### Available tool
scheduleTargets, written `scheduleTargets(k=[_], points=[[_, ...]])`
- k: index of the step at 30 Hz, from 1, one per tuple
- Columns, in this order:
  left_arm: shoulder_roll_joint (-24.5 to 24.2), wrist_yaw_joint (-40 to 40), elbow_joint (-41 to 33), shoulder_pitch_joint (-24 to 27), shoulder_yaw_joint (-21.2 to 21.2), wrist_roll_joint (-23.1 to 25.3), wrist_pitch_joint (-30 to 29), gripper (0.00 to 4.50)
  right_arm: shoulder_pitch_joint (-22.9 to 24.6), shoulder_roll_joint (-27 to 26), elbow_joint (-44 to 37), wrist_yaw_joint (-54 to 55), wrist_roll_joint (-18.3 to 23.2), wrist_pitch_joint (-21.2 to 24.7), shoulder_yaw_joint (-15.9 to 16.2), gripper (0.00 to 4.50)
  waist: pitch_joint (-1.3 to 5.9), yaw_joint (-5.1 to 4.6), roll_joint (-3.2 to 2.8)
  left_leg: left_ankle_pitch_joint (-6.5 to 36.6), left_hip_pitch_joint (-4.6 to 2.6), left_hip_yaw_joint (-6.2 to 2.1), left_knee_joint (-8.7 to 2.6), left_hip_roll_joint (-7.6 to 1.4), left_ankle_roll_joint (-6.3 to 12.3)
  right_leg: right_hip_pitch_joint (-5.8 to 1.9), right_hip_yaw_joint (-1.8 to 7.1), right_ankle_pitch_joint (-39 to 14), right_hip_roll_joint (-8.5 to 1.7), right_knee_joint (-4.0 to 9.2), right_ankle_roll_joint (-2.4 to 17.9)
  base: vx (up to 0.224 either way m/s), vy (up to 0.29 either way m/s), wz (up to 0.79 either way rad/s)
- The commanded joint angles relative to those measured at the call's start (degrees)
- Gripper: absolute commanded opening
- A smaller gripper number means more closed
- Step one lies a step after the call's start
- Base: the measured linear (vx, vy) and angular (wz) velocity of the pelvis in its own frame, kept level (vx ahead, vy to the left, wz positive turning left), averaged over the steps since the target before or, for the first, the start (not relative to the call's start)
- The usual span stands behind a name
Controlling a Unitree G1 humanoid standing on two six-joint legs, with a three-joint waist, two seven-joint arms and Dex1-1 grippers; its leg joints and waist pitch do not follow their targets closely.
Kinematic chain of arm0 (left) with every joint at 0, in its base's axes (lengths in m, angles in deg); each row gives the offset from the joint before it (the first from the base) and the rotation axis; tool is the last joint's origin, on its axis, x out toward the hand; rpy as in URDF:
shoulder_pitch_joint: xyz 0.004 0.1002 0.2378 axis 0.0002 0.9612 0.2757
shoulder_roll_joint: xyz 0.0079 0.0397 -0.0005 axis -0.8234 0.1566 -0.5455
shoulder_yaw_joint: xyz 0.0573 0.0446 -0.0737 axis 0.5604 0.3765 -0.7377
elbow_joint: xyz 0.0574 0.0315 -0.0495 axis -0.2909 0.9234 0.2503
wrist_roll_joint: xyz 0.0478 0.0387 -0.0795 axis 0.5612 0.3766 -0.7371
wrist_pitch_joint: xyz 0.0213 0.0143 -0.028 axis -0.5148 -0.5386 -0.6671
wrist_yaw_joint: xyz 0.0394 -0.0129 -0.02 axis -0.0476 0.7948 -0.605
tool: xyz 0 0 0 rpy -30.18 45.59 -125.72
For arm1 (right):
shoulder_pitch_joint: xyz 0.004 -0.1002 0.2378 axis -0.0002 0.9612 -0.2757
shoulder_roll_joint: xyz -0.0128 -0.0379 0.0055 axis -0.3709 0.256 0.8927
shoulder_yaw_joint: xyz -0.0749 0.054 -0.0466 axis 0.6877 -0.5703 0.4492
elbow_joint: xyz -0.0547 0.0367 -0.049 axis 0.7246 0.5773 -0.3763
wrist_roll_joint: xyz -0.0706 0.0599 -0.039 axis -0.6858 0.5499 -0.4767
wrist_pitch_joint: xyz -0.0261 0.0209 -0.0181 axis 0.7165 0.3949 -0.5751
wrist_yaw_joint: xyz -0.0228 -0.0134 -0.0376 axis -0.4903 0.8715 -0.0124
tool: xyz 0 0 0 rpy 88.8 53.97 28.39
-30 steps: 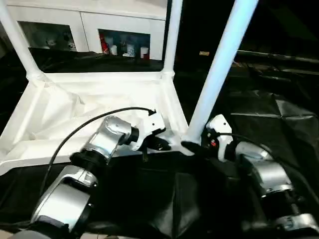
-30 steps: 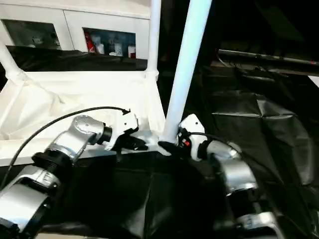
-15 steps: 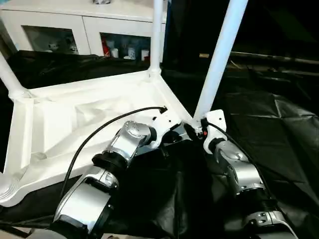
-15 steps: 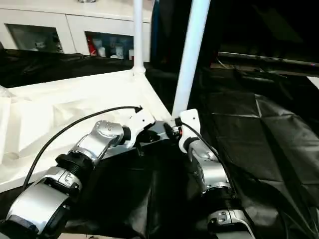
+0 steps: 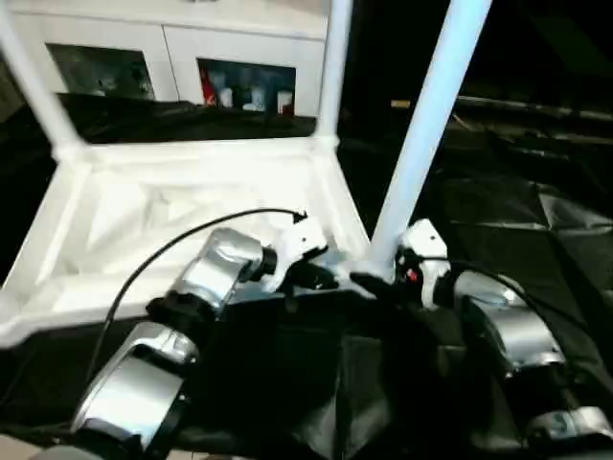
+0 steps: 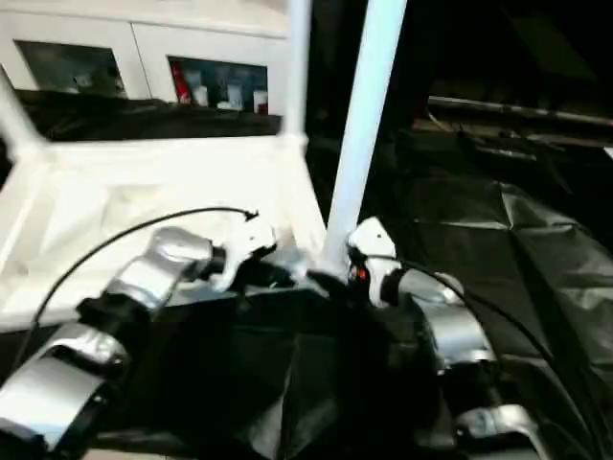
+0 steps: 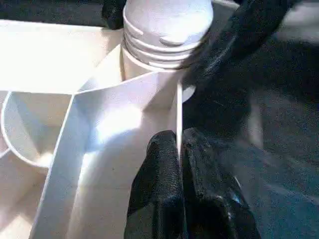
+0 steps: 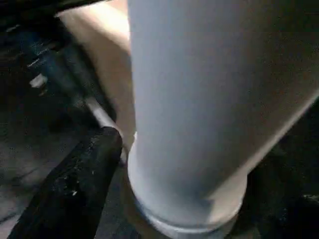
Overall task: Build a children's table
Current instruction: Rotate leg to tighten
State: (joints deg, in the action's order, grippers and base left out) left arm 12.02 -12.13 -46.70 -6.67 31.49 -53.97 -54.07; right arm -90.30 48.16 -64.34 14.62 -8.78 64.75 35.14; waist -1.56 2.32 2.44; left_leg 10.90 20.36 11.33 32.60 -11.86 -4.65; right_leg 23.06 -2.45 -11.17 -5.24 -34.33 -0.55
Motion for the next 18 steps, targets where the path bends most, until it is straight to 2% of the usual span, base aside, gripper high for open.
scheduleTargets(k=[1,6,7,11,13,18], points=[[0.61,4.90,-0.52,1.89,0.82,-3.40,-0.72,0.00,0.12,1.00,-1.15,-3.06,0.45,0.13,1.05,3.70,2.45,-0.01,0.59,9.93,-0.11,-0.34,-3.20,-1.54,6.18,-2.62,1.81,-5.66,-2.37,3.68,15.27,0.000,0.000,0.00],[0.22,4.63,-0.15,2.02,0.26,-3.19,-0.05,0.00,-0.23,0.46,-0.65,-3.51,1.53,0.35,0.84,3.70,2.42,0.11,0.73,10.32,-0.10,-0.36,-3.21,-1.48,5.47,-2.66,1.82,-7.55,-2.52,3.81,14.82,0.000,0.000,0.00],[0.21,4.55,-0.08,2.06,0.01,-3.21,0.04,0.00,-0.30,0.08,-0.67,-3.73,1.96,0.53,0.58,3.48,2.45,0.08,0.74,10.17,-0.09,-0.36,-3.20,-1.46,5.37,-2.67,1.83,-7.67,-2.49,3.79,14.60,0.000,0.000,0.00],[0.02,4.96,-1.23,2.91,-0.66,-4.06,-0.68,0.00,0.24,-0.37,-1.59,-4.91,3.39,1.43,0.66,3.33,2.49,0.08,0.85,9.70,-0.07,-0.35,-3.17,-1.46,5.32,-2.72,1.83,-7.54,-2.49,3.75,14.50,0.000,0.000,0.00],[0.09,5.15,-1.34,3.14,-1.07,-4.47,-0.83,0.00,0.59,-0.53,-1.79,-5.15,3.53,1.54,0.68,3.06,2.49,0.08,0.91,9.24,-0.01,-0.34,-3.14,-1.47,5.61,-2.72,1.83,-6.98,-2.51,3.67,14.63,0.000,0.000,0.00],[0.95,4.80,-0.33,3.25,-2.59,-5.88,-0.75,0.00,1.73,-1.06,-2.39,-4.61,3.67,1.85,0.90,2.77,2.47,0.17,0.93,9.07,0.00,-0.28,-3.06,-1.32,5.62,-2.75,1.85,-7.53,-2.47,3.70,14.25,0.000,0.000,0.00]])
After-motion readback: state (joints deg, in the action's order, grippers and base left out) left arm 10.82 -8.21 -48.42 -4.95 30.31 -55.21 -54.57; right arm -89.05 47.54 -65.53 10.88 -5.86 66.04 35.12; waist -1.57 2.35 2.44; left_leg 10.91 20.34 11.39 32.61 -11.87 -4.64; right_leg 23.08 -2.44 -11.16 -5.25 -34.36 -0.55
